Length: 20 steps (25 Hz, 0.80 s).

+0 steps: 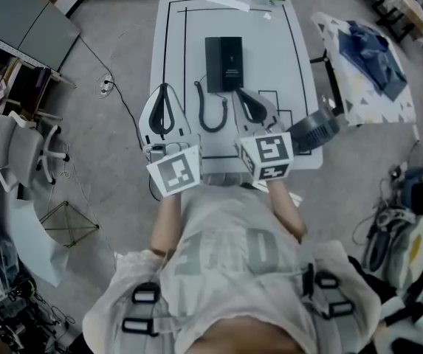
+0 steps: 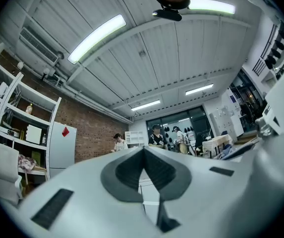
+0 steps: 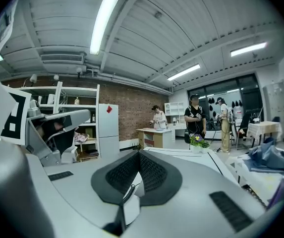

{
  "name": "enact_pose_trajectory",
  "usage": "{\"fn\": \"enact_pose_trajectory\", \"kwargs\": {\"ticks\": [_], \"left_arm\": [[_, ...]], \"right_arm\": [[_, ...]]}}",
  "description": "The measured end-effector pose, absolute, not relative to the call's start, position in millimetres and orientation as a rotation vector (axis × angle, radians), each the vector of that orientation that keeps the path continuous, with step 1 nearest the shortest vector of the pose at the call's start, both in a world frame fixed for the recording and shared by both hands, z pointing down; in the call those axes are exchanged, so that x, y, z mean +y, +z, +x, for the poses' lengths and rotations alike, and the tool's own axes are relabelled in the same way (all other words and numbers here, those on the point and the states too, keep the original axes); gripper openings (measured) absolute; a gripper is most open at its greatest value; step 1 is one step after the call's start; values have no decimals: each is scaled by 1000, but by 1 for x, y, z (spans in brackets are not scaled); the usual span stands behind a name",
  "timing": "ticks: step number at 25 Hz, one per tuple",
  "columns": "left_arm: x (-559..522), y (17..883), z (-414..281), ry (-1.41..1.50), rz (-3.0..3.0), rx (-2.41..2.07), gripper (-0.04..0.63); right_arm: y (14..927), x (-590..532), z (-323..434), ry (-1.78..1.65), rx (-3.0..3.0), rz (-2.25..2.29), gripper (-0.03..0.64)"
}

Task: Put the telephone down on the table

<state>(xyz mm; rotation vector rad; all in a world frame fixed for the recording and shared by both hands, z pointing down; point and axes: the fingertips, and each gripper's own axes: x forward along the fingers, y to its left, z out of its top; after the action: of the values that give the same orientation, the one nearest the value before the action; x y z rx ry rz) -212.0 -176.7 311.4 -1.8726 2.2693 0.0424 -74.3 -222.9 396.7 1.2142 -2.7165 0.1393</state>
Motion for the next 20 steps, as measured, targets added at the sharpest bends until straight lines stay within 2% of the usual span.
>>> {"fn": "enact_pose_trajectory", "kwargs": {"ticks": [6,11,20], "left_arm": [[-186,335,-205,10,-1951,2307,6],[-196,379,-198,-140,-2032,2321,6],[-201,388,-192,-184,-2060,2317,6]], "right_arm": [[400,-224,-65,157,-2703,1242,8],[405,-226,-63,163,-2690,1242,8],[411,-228,-56,186,-2670,1259,8]]}}
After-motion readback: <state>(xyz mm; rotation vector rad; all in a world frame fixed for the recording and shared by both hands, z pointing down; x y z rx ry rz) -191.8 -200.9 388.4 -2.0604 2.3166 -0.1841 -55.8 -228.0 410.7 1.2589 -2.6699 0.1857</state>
